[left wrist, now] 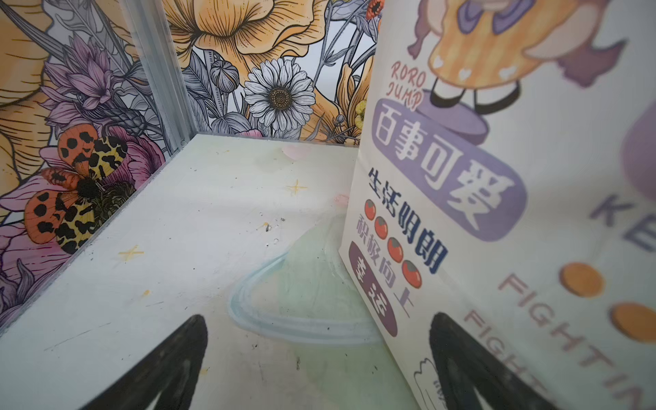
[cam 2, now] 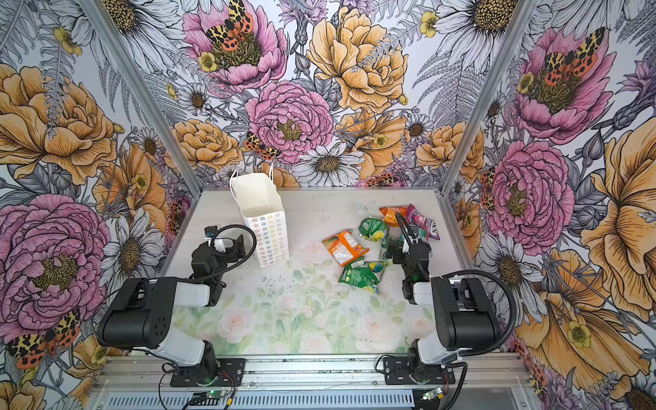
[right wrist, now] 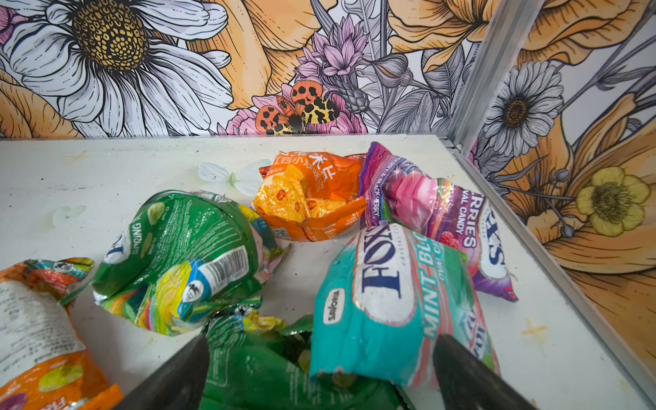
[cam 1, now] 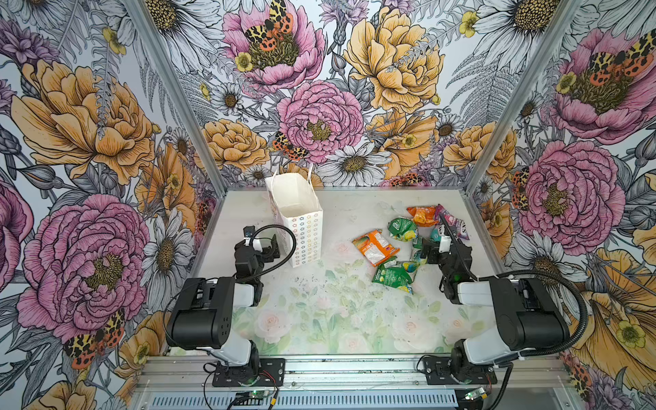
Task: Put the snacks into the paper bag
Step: 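Reach the left gripper to the paper bag's rim while the right arm rises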
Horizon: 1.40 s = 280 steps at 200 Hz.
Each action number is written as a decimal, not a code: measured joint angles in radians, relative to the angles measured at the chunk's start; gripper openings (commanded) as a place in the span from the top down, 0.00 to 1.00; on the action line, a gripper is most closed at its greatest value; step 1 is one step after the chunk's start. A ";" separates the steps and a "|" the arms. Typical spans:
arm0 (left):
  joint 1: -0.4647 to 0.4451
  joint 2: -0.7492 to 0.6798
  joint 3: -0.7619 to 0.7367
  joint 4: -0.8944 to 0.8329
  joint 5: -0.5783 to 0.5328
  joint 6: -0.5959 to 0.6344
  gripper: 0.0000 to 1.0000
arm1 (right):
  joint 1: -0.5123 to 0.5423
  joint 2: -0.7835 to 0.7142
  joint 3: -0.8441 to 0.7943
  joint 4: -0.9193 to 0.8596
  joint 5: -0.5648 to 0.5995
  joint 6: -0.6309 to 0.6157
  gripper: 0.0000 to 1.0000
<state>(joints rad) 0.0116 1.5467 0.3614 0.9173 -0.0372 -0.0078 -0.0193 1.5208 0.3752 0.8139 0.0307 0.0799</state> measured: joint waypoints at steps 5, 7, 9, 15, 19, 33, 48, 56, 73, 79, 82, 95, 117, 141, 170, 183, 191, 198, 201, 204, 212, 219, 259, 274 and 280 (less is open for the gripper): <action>0.000 0.000 0.000 0.000 0.000 0.000 0.01 | 0.000 0.000 0.000 0.000 0.000 0.000 0.00; 0.000 0.000 0.000 0.000 0.000 0.000 0.01 | 0.000 0.000 0.000 0.000 0.000 0.000 0.00; 0.000 0.000 0.000 0.000 0.000 0.000 0.01 | 0.000 0.000 0.000 0.000 0.000 0.000 0.00; 0.000 0.000 0.000 0.000 0.000 0.000 0.01 | 0.000 0.000 0.000 0.000 0.000 0.000 0.00; 0.000 0.000 0.000 0.000 0.000 0.000 0.01 | 0.000 0.000 0.000 0.000 0.000 0.000 0.00; 0.000 0.000 0.000 0.000 0.000 0.000 0.02 | 0.000 0.000 0.000 0.000 0.000 0.000 0.00; 0.000 0.000 0.000 0.000 0.000 0.000 0.01 | 0.000 0.000 0.000 0.000 0.000 0.000 0.00; 0.000 0.000 0.000 0.000 0.000 0.000 0.01 | -0.002 0.000 0.000 0.000 0.000 0.000 0.00; 0.000 0.000 0.000 0.000 0.000 0.000 0.02 | -0.002 0.000 0.000 0.000 0.000 0.000 0.00; 0.000 0.000 0.000 0.000 0.000 0.000 0.01 | -0.002 0.000 0.000 0.000 0.000 0.000 0.00; 0.000 0.000 0.000 0.000 0.000 0.000 0.01 | -0.002 0.000 0.000 0.000 0.000 0.000 0.00; 0.000 0.000 0.000 0.000 0.000 0.000 0.01 | -0.002 0.000 0.000 0.000 0.000 0.000 0.00; 0.000 0.000 0.000 0.000 0.000 0.000 0.01 | -0.002 0.000 0.000 0.000 0.000 0.000 0.00; 0.000 0.000 0.000 0.000 0.000 0.000 0.01 | -0.002 0.000 0.000 0.000 0.000 0.000 0.00; 0.000 0.000 0.000 0.000 -0.002 0.000 0.01 | -0.002 0.000 0.000 0.000 0.000 0.000 0.04; 0.000 0.000 0.000 0.003 -0.009 0.000 0.02 | -0.002 0.000 0.000 0.000 0.000 -0.003 0.06; -0.001 0.000 0.000 0.010 -0.013 0.000 0.01 | -0.002 0.000 0.000 0.002 0.000 -0.003 0.06; -0.003 0.000 -0.006 0.027 -0.018 0.005 0.01 | -0.002 0.000 0.000 0.005 0.000 -0.003 0.06; -0.005 -0.001 -0.010 0.036 -0.020 0.007 0.01 | -0.002 -0.001 0.000 0.006 0.000 -0.003 0.06; -0.008 -0.002 -0.016 0.047 -0.023 0.008 0.01 | -0.002 -0.002 0.000 0.006 0.001 -0.003 0.06; -0.012 -0.013 -0.034 0.065 -0.034 0.011 0.02 | -0.002 -0.016 0.000 -0.002 0.003 -0.003 0.05; -0.018 -0.031 -0.054 0.074 -0.046 0.013 0.01 | -0.002 -0.035 0.000 -0.018 0.003 -0.003 0.05; -0.082 -0.261 -0.113 0.039 -0.115 0.046 0.01 | -0.002 -0.216 0.056 -0.223 -0.023 0.007 0.06; -0.111 -0.383 -0.112 -0.015 -0.140 0.060 0.01 | -0.002 -0.259 0.105 -0.301 -0.043 0.017 0.07; -0.118 -0.428 -0.109 -0.047 -0.148 0.060 0.01 | -0.001 -0.274 0.129 -0.336 -0.051 0.025 0.07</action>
<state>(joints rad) -0.1066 1.1183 0.2520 0.8703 -0.1848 0.0521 -0.0204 1.2472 0.5041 0.4774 -0.0208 0.1047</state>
